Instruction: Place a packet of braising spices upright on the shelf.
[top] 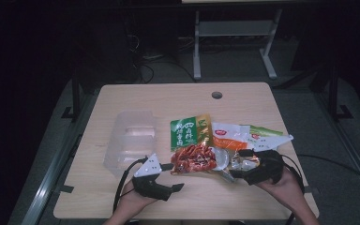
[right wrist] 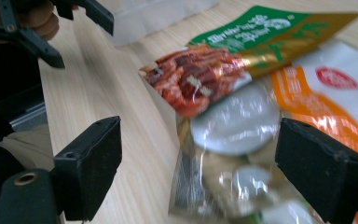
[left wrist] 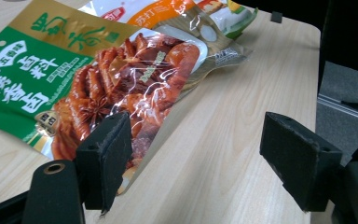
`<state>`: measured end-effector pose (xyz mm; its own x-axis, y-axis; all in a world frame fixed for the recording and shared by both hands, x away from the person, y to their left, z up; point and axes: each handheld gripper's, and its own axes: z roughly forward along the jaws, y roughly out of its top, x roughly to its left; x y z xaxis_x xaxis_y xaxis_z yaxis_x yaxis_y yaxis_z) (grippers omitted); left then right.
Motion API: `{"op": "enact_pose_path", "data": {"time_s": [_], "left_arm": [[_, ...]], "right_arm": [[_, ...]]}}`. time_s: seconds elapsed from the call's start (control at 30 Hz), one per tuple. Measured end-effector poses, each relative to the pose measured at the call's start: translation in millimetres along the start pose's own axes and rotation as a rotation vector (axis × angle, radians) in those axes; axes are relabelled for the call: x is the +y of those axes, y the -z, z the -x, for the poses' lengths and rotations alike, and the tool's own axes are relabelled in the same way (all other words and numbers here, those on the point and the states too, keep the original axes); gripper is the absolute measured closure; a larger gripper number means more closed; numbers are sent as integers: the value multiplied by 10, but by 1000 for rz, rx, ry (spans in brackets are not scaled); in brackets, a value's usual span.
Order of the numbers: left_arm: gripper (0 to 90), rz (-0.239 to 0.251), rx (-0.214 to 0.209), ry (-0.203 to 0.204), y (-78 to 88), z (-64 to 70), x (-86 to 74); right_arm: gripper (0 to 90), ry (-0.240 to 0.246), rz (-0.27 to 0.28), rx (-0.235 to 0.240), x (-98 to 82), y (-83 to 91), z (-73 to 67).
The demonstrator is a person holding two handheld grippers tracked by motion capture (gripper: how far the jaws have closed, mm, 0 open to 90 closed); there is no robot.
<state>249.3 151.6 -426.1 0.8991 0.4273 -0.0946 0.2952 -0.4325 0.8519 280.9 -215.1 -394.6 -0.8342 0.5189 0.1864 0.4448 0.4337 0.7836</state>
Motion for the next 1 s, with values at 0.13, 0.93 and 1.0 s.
{"op": "enact_pose_path", "data": {"time_s": [0.13,0.93,1.0], "left_arm": [[244,9,-1,-8,0,-11,18],[243,16,7,-18,8,-3,46],[243,22,5,-15,12,-1,51]], "right_arm": [[139,11,-21,24,247,-90,67],[169,-62,-197,31,1062,-774,623],[157,-74,-224,13,1059,-849,692]]}}
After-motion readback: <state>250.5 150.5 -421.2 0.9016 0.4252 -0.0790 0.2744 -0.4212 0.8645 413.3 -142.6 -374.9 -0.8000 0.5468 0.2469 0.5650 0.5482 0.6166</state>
